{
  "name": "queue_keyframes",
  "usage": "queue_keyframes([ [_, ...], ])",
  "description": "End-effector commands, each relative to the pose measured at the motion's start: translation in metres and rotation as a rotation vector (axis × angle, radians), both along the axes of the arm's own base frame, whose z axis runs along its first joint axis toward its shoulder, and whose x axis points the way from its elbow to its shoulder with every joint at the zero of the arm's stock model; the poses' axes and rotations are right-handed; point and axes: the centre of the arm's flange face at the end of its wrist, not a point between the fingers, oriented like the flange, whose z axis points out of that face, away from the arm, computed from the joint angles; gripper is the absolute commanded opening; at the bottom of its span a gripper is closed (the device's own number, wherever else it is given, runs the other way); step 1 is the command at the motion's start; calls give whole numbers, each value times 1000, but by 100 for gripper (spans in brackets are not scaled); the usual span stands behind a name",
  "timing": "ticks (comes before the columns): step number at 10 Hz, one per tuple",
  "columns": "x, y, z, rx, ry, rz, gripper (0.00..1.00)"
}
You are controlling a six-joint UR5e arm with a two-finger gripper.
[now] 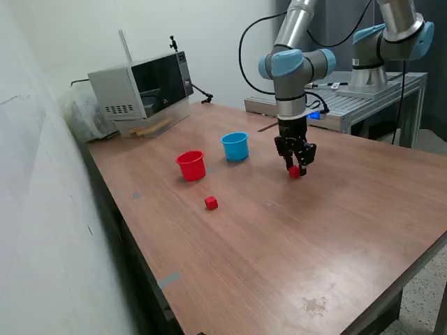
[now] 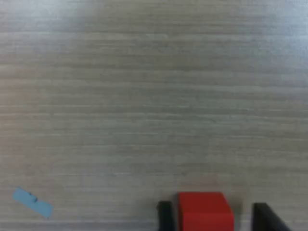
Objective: Place red objects in the red bin, and blue objects in the blue bin.
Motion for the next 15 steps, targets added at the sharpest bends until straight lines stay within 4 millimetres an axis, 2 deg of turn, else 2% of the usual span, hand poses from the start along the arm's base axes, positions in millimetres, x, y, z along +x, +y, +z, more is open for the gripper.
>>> queue_keyframes([
  [1,0,0,-1,0,0,0,0],
  [3,0,1,0,2,-2,11,0],
  [4,0,2,8,10,3,50,0],
  [5,-1,2,57,10,71,65,0],
  [6,5,2,97,9,96,79,0],
  [7,-3,7,141,10,155,89,0],
  [8,-20,12,171,14,209,87,0],
  [9,-44,34,192,17,248,50,0],
  [10,-75,70,204,27,286,-5,0],
  [11,-102,99,198,35,295,-47,0],
  [12,-125,150,178,85,276,-116,0],
  [15,-140,232,122,108,201,-219,0],
])
